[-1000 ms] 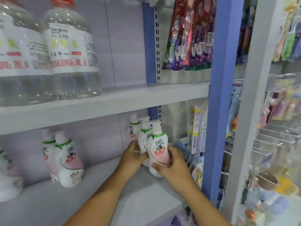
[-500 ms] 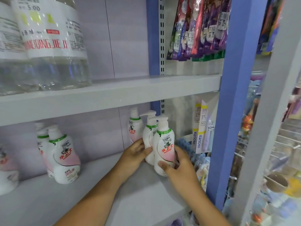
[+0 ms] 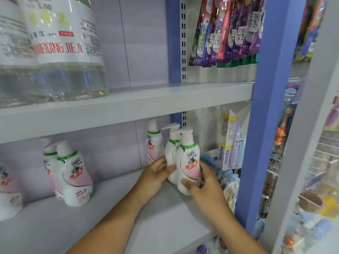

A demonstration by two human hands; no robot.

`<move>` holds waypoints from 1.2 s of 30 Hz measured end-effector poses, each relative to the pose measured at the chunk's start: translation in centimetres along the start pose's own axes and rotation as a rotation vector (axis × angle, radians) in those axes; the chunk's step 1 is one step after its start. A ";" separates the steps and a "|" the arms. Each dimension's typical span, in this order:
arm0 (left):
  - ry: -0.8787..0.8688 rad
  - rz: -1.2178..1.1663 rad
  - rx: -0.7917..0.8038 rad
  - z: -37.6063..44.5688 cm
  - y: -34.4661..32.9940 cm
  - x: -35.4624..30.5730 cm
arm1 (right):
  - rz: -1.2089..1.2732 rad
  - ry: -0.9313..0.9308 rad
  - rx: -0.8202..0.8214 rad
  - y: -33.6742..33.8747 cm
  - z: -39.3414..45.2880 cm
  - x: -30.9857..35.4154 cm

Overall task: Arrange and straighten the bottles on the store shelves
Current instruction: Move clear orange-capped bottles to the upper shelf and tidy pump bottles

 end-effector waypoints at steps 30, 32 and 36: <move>-0.326 0.303 -1.080 -18.2 20.1 -6.7 | -0.273 0.360 0.071 -13.3 6.2 14.6; -0.212 0.288 -1.001 -17.0 21.1 -5.6 | -0.545 0.289 0.201 -14.3 9.8 15.2; -0.163 0.266 -0.890 -15.7 21.7 -2.9 | -0.899 0.172 0.442 -15.1 13.7 13.6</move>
Point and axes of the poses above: each hand's wrist, its own z-axis towards the middle knuckle, its own y-axis out of the back of the hand, x = y × z, the point moved 8 cm from there along z, towards the middle knuckle, and after that the axes turned 15 degrees about y, right-handed, at the moved point
